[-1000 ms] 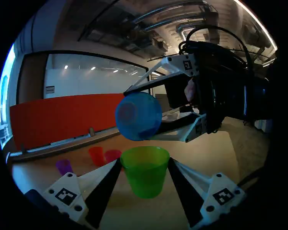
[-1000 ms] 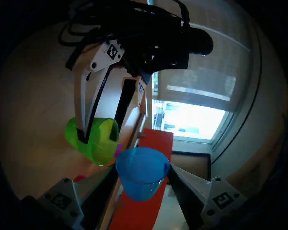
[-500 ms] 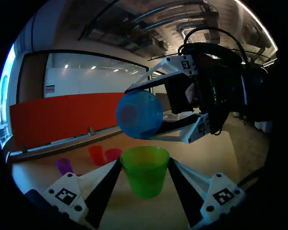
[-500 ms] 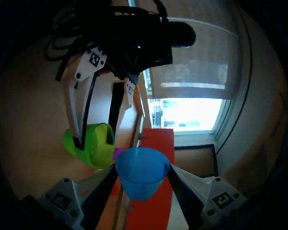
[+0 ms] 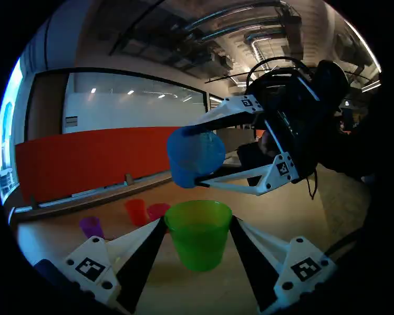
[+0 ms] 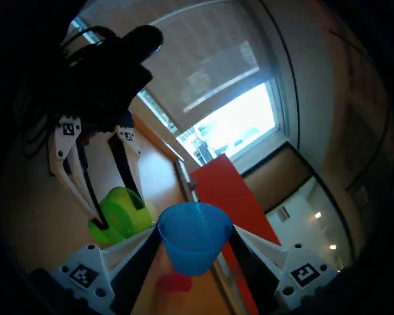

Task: Pour water

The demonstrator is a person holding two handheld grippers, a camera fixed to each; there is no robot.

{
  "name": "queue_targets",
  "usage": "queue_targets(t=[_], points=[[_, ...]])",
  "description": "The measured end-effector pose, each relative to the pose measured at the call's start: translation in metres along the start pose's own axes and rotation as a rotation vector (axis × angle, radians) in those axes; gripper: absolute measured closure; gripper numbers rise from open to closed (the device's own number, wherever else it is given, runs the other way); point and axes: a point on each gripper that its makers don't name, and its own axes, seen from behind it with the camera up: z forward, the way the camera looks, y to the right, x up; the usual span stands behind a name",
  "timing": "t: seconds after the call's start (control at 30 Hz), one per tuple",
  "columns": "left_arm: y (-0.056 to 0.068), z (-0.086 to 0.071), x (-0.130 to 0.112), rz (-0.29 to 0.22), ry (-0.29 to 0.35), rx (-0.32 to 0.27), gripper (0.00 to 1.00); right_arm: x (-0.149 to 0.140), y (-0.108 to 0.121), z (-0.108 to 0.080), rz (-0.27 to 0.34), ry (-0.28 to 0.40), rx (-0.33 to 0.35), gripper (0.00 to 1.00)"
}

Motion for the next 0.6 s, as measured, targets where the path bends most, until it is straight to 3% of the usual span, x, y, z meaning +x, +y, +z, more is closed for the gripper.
queue_targets(t=[0.3, 0.6], points=[[-0.003, 0.000, -0.001, -0.004, -0.003, 0.009, 0.13, -0.017, -0.012, -0.006, 0.423, -0.016, 0.011, 0.09], [-0.007, -0.001, 0.002, -0.005, 0.001, 0.016, 0.13, -0.027, -0.018, -0.007, 0.690, -0.034, 0.021, 0.09]])
